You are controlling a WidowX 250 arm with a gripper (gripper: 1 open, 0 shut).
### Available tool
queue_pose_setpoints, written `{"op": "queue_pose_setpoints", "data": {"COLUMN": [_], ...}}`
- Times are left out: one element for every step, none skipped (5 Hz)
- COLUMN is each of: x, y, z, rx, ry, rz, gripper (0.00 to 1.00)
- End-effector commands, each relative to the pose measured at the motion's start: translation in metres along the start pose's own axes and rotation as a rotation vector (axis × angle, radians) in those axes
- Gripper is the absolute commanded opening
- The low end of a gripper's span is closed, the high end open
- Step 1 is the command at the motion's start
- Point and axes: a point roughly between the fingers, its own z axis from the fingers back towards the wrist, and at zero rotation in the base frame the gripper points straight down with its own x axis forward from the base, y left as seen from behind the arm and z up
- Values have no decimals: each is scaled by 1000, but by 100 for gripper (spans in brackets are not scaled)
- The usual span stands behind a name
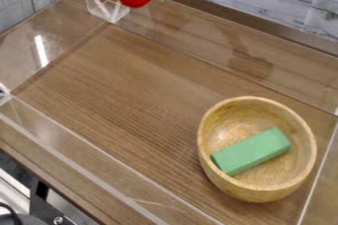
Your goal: Move the red fruit to the right side of the table
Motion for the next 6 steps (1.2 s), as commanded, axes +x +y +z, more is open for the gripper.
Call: {"op": "queue_pose_setpoints", "data": {"x": [-3, -1, 0, 3, 3, 5], "y": [-33, -68, -99, -118, -99, -85], "z": [15, 0, -30, -56, -56, -55], "rx": [30, 22, 15, 21, 22, 21], "ry": [-64, -56, -50, -49, -49, -49], "rz": [-33, -51, -27, 7, -37, -89], "gripper": [0, 0, 0, 0, 0, 0]}}
